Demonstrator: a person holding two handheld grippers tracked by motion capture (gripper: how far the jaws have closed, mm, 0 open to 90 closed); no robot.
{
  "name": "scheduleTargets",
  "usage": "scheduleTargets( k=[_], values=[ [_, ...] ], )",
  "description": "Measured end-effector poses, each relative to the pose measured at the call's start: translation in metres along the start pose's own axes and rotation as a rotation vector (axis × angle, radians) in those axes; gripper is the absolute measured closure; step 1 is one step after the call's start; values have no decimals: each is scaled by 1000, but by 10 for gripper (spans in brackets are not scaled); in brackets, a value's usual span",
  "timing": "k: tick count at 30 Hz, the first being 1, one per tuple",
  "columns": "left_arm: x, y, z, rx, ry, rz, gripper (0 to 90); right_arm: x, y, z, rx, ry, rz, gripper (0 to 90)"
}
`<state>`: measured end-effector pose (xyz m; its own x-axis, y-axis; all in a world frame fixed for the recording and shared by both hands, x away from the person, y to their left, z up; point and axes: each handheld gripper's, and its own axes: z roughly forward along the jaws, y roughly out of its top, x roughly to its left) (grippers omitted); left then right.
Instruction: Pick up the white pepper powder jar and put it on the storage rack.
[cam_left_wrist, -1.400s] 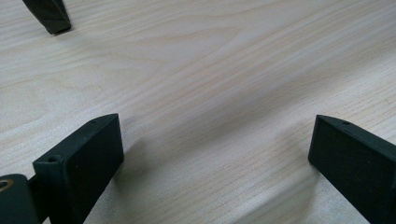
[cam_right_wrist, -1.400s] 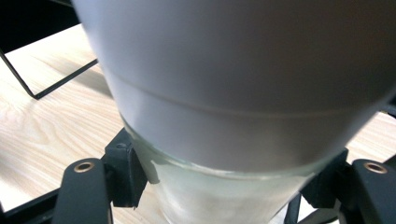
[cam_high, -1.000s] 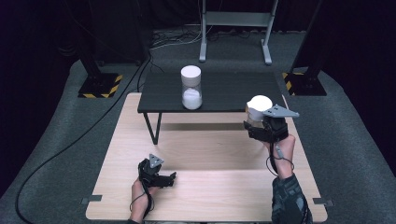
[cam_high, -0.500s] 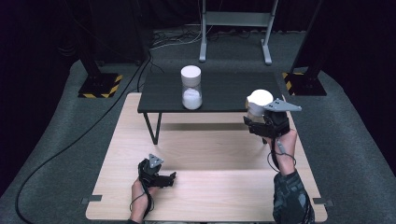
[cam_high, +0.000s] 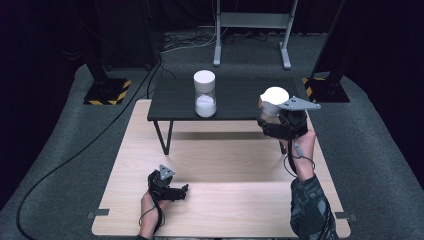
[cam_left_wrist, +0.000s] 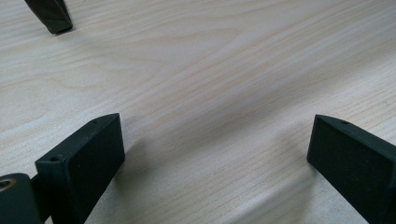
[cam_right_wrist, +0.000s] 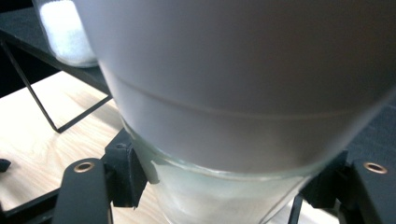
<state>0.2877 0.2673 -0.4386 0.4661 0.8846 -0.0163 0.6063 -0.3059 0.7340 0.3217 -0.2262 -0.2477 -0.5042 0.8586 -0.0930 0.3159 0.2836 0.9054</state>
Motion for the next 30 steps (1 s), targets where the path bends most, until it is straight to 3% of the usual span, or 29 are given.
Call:
scheduleTargets(
  k=[11,30],
  values=[
    [0,0,0,0,1,0,41,0,20,10,-5,16,3,301],
    [0,0,0,0,0,-1,40,-4,40,44,45,23,25,301]
  ],
)
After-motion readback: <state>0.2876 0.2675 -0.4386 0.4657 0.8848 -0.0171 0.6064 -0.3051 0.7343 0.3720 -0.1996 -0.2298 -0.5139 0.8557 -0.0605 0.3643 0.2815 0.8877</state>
